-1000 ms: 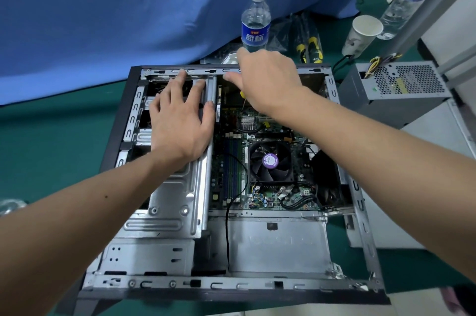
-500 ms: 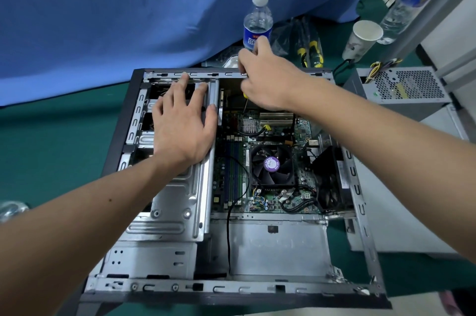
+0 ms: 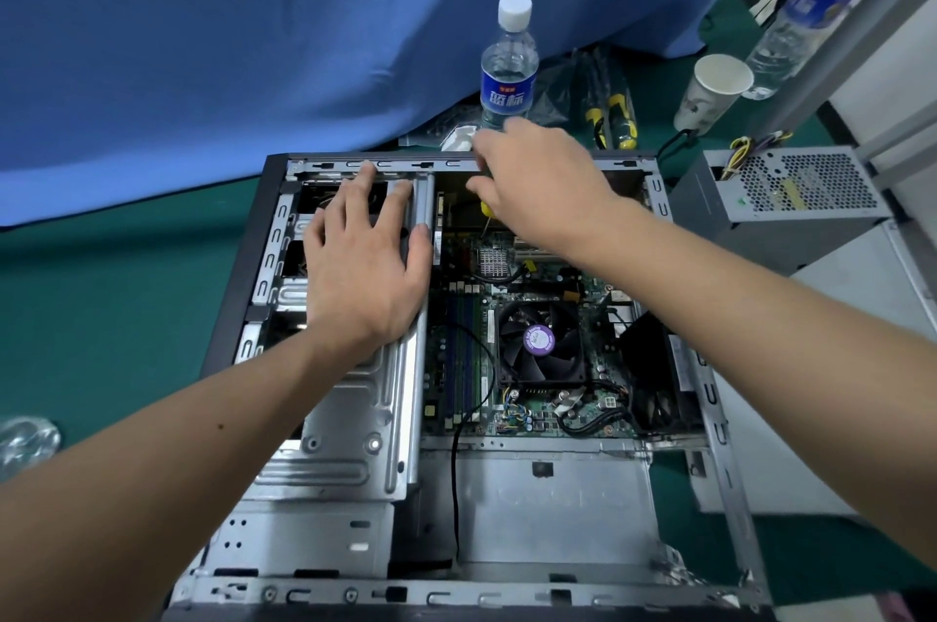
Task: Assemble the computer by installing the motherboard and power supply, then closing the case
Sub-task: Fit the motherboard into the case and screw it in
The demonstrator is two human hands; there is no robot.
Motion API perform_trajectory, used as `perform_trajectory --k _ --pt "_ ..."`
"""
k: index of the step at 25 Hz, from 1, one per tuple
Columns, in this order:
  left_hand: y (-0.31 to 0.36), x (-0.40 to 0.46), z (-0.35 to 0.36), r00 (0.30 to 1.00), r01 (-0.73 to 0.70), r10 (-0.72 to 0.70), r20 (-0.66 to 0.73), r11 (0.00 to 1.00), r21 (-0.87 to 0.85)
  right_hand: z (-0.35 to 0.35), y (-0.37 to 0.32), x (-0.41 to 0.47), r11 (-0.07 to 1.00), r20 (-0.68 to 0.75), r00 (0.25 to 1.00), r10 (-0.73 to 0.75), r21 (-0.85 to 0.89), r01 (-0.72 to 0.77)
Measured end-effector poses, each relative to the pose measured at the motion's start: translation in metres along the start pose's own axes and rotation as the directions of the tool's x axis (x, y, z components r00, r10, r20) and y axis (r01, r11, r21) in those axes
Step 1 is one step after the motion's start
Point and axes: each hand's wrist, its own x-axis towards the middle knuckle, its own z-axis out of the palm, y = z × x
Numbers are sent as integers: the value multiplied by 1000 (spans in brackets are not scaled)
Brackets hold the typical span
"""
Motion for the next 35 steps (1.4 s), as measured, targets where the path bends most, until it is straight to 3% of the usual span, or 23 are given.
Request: perform_trajectory --k 2,5,6,10,11,15,16,20,22,25,29,30,33,35 --pt "-1 0 0 1000 3 -3 3 1000 6 1 -3 -1 996 -46 997 56 -70 -59" --pt "0 1 -1 1000 1 -1 12 1000 17 -7 4 4 962 139 989 60 258 -94" --pt "0 1 -1 1000 2 -2 14 1000 18 -10 5 6 953 179 983 32 290 -84" --pt "0 1 -1 1000 5 -5 19 1000 11 -1 -4 0 994 -29 998 59 -93 -62" --pt "0 1 -1 1000 8 -8 18 1000 11 0 -7 1 992 -35 996 77 -95 -80" --pt "0 0 1 1000 9 -9 16 1000 9 -10 -3 11 969 125 992 9 242 -39" --pt "0 1 1 1000 9 -9 16 1000 8 -11 -4 12 976 119 993 -5 216 -20" --pt "-1 1 3 1000 11 -11 17 1000 1 -4 -21 17 983 1 997 76 -166 -75" --pt "-2 1 3 1000 9 -9 22 1000 4 -3 -28 18 993 4 996 88 -85 -87" --pt "-3 1 3 1000 12 -12 29 1000 -3 -3 -26 18 996 73 997 -13 93 6" --pt "-5 1 4 999 13 -12 36 1000 -20 -3 -24 16 974 -27 991 128 -186 -130" --pt "-4 1 4 999 10 -9 39 1000 -18 -2 -24 16 972 -22 988 154 -176 -156" --pt "-4 2 4 999 6 -6 37 1000 -9 -3 -25 15 992 53 996 76 94 -80" --pt "-4 2 3 999 5 -5 37 1000 -8 -2 -23 9 996 56 998 8 92 -13"
